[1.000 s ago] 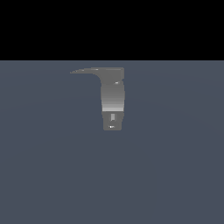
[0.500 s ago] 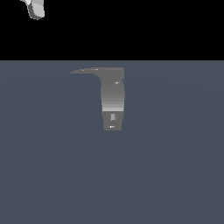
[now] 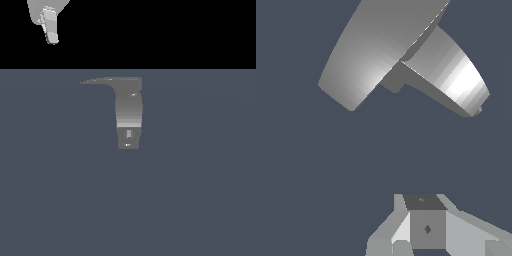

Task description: Turn on the faucet by rotating a designated handle.

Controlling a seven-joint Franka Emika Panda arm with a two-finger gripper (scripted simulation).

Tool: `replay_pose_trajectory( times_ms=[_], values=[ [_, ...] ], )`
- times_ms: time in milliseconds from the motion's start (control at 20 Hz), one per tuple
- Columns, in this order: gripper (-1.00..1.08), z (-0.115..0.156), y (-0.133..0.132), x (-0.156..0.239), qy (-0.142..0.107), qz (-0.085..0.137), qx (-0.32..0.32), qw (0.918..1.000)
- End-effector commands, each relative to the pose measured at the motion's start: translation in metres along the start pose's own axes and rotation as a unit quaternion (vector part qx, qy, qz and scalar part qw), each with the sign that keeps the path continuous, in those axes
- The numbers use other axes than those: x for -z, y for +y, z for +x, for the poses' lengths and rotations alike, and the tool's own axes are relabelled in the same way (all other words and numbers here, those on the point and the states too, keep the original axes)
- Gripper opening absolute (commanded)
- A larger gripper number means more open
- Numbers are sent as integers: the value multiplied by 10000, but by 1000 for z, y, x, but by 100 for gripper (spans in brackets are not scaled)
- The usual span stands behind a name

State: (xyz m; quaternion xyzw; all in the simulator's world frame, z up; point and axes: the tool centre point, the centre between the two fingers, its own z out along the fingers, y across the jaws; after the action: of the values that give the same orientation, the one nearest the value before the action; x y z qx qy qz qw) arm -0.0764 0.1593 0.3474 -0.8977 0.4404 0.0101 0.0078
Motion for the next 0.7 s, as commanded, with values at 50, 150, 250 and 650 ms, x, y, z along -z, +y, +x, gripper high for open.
replay_pose_trajectory(
  times_ms=[50,150,250,650],
  values=[
    [-100,9,-16,-9,8,9,-357,9994],
    [-100,15,-25,-15,14,12,-559,9984],
    [-100,21,-34,-20,20,14,-762,9971],
    [-100,51,-67,-43,52,18,-1615,9869]
  ],
)
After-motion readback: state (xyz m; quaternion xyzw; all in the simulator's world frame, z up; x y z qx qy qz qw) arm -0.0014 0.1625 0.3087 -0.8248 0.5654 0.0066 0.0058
